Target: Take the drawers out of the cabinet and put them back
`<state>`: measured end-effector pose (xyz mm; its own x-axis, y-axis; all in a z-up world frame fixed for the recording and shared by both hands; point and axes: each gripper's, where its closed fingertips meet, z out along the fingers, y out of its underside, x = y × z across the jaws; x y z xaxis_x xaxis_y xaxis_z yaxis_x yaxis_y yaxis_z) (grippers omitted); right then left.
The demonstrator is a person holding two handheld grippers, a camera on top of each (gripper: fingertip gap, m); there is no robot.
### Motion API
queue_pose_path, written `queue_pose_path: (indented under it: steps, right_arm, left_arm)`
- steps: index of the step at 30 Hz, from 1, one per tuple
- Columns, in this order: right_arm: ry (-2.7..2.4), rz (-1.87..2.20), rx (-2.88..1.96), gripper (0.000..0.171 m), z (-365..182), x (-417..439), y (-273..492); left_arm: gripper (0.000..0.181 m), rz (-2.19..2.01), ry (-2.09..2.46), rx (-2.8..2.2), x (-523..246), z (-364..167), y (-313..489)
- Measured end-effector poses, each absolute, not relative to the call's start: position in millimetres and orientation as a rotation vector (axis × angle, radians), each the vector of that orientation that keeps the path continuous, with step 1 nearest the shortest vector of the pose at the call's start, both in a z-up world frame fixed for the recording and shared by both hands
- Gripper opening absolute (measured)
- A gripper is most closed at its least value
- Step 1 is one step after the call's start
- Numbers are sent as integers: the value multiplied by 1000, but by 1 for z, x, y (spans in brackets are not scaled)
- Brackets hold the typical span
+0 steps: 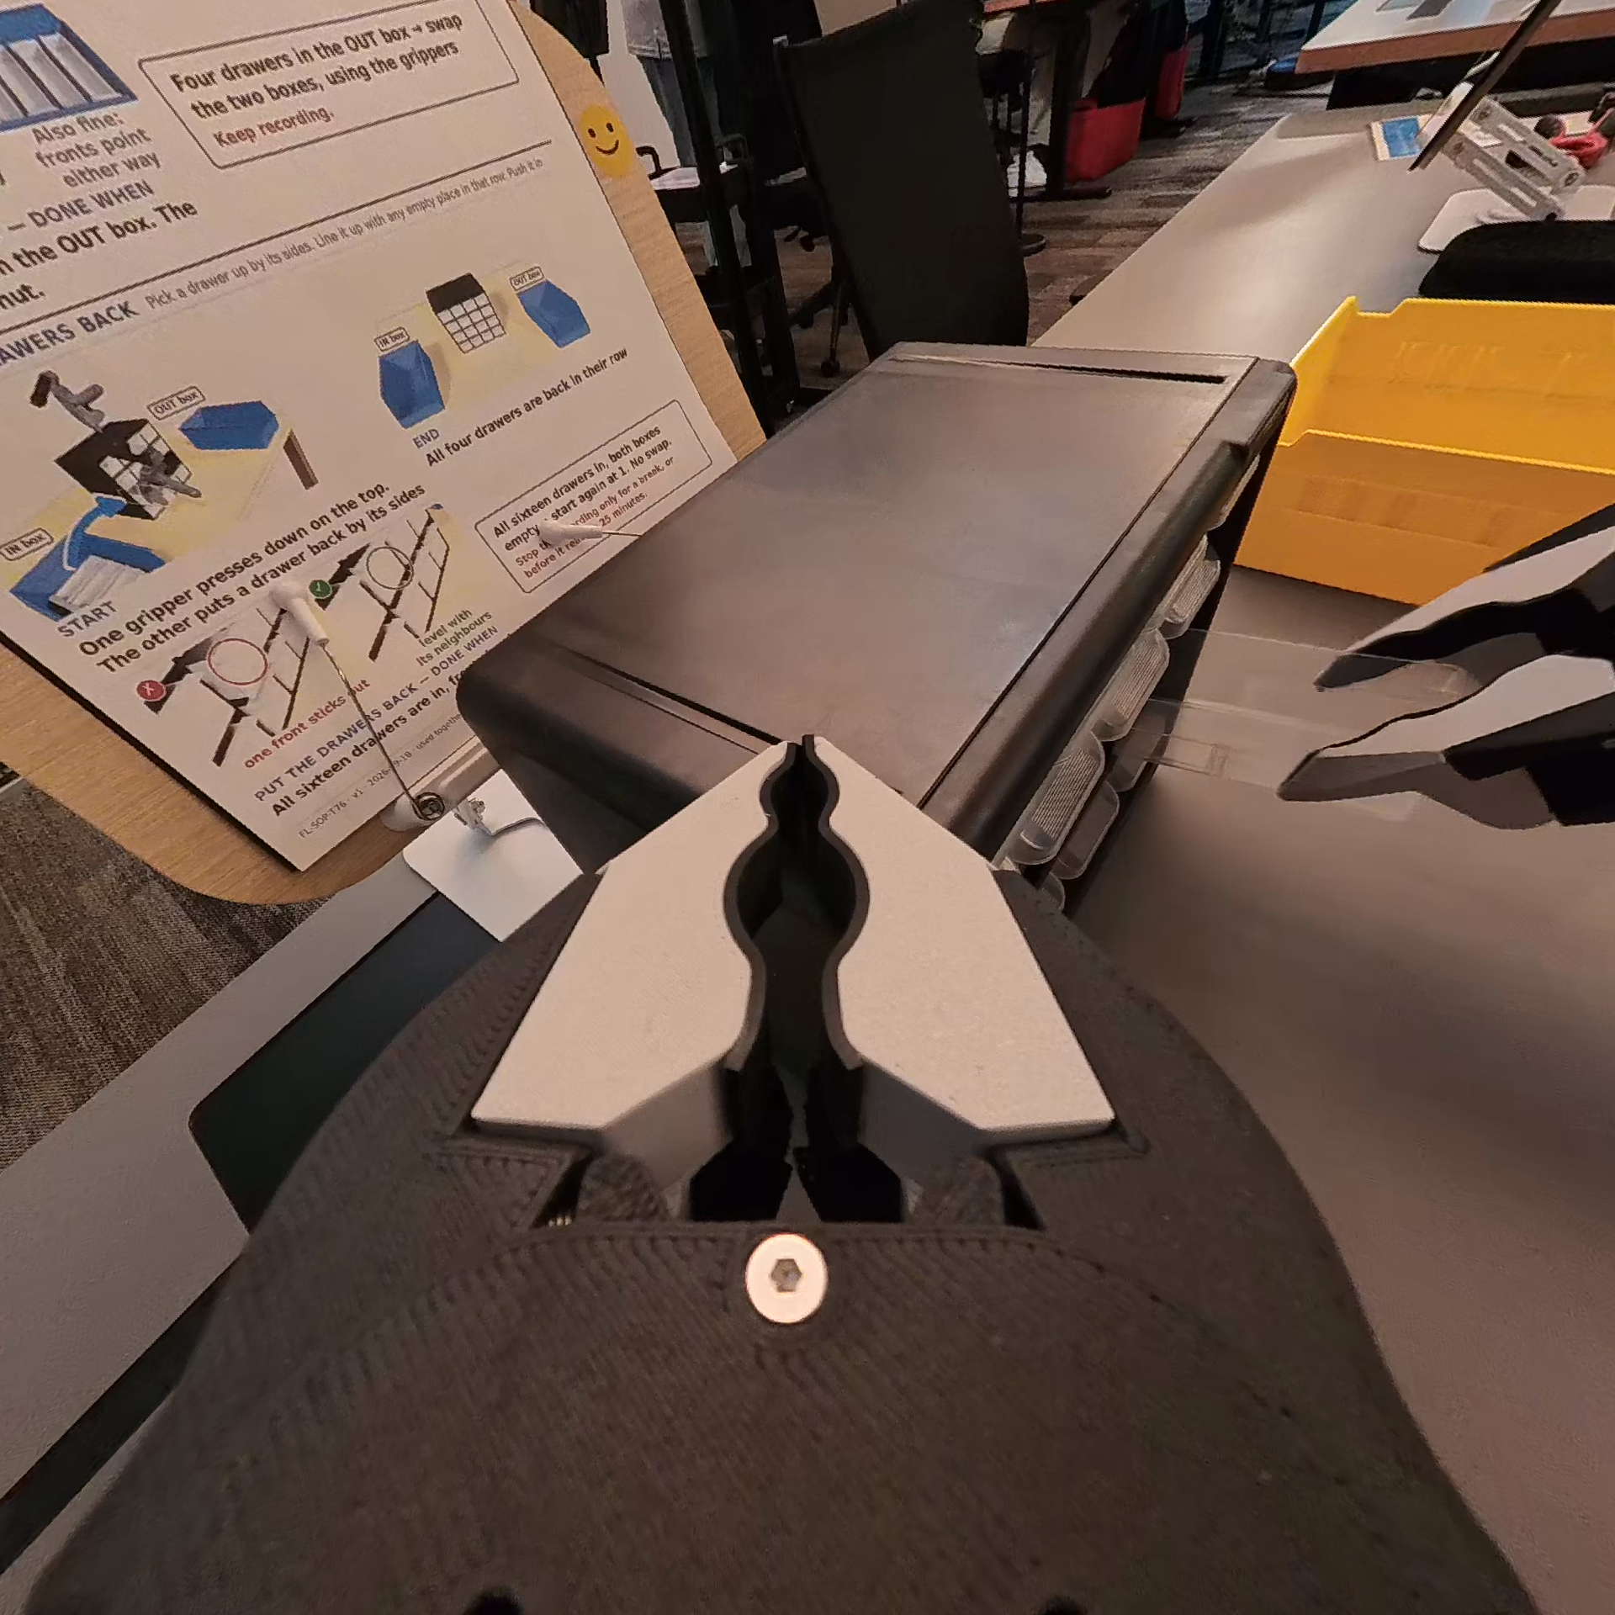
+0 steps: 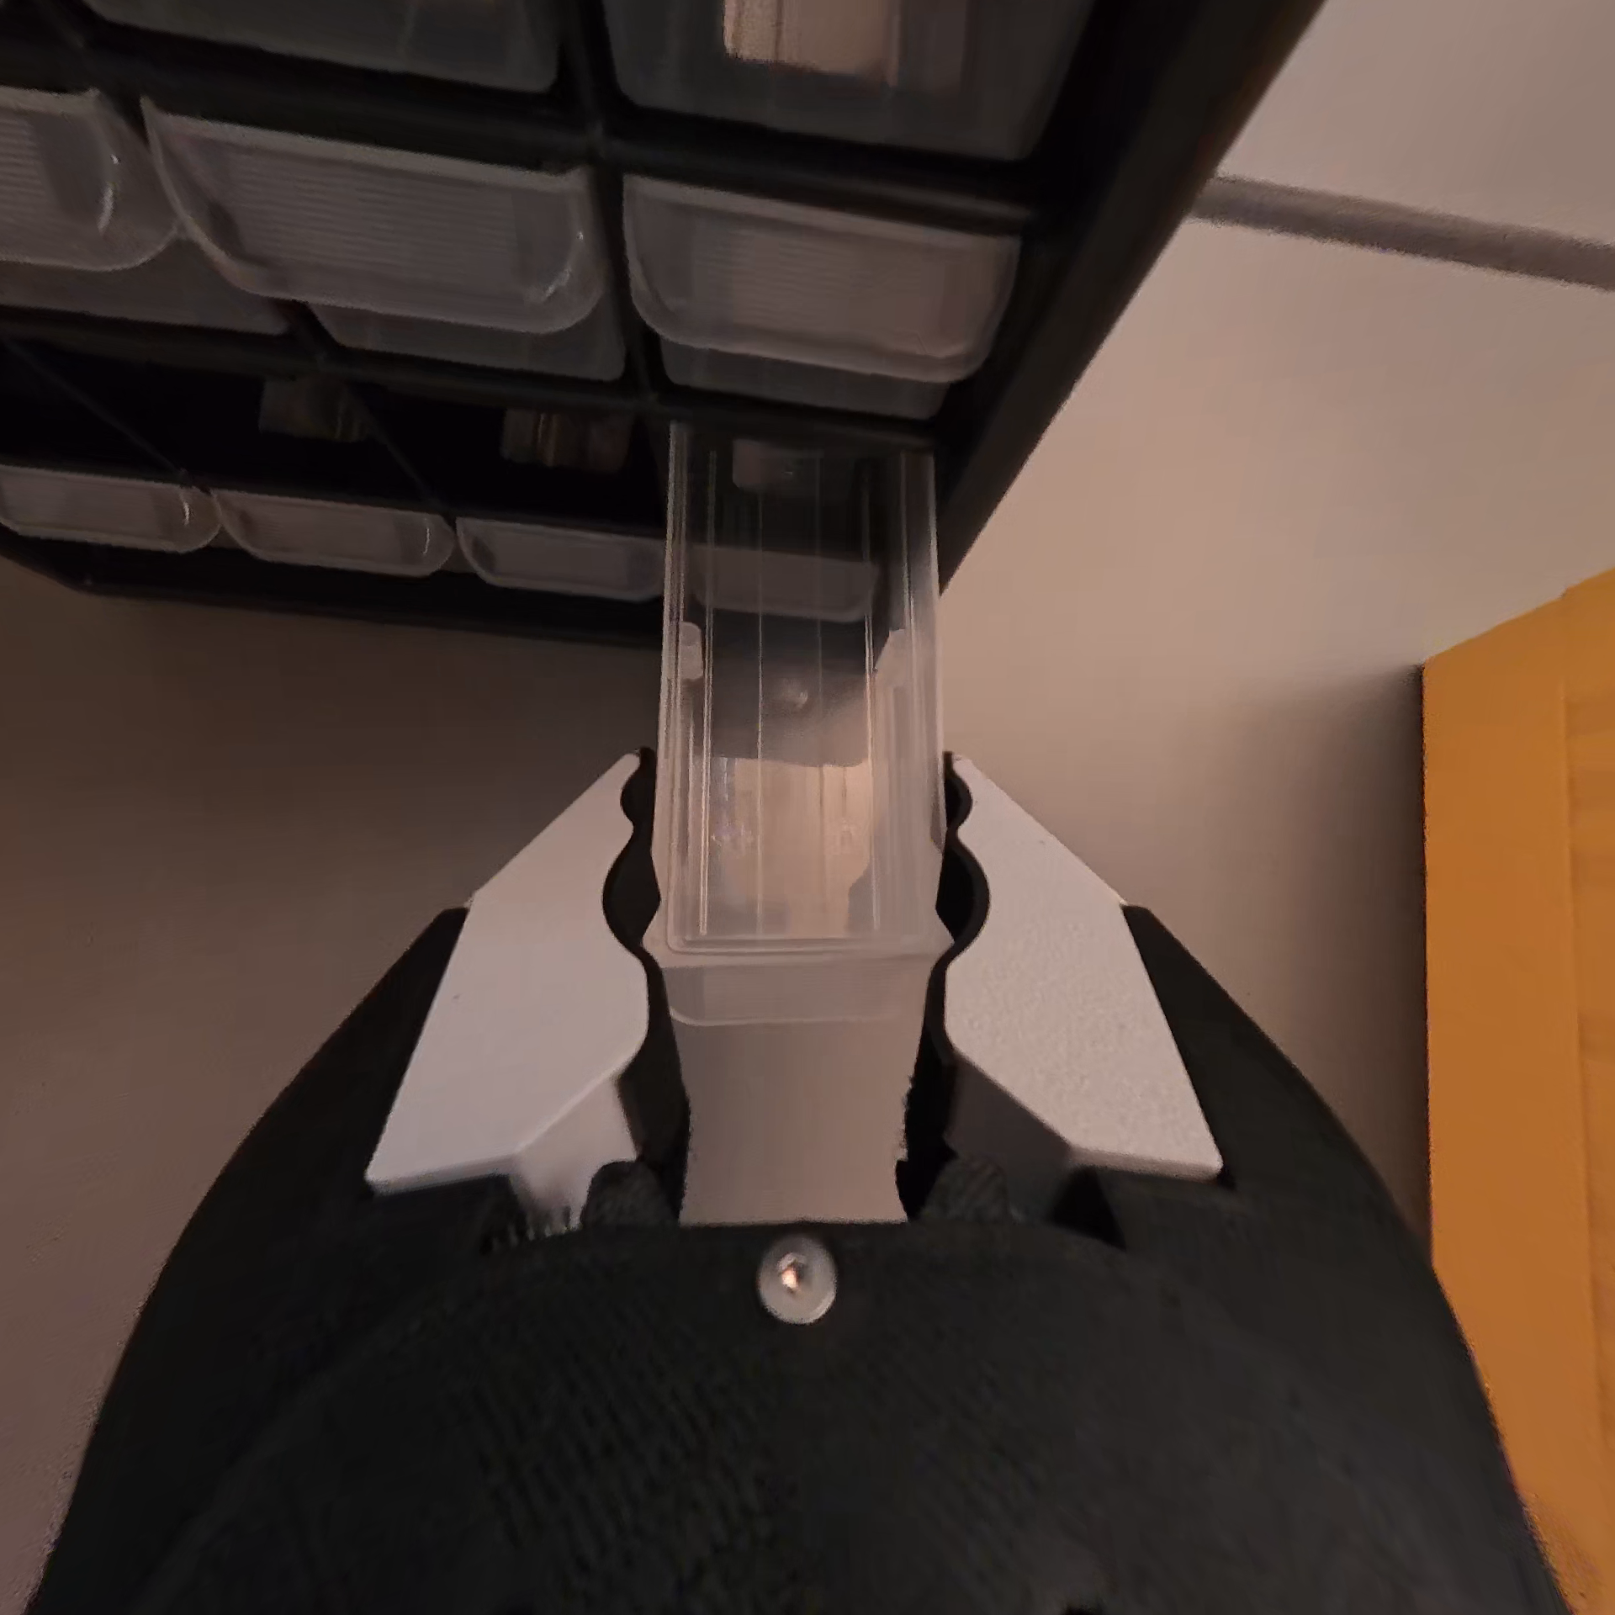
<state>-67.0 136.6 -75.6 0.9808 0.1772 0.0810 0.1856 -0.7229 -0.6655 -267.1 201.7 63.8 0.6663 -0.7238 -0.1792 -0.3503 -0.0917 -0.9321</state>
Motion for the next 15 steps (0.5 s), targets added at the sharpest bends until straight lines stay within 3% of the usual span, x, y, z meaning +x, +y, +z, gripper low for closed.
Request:
queue_pose_path:
  steps: [6, 11, 14, 15]
  right_arm:
    - [-324, -17, -2224, 67, -72, -79, 158]
    - [-462, -207, -1702, 68, -12, -63, 135]
    - [-420, -104, -1650, 39, -15, -59, 101]
    - [-403, -48, -1675, 14, -24, -60, 93]
  left_arm:
    - [0, -393, 879, -1690, -267, 64, 201]
    - [0, -399, 878, -1689, -267, 64, 202]
    - [0, -401, 879, -1687, -267, 64, 202]
    - [0, -404, 878, -1687, -267, 64, 202]
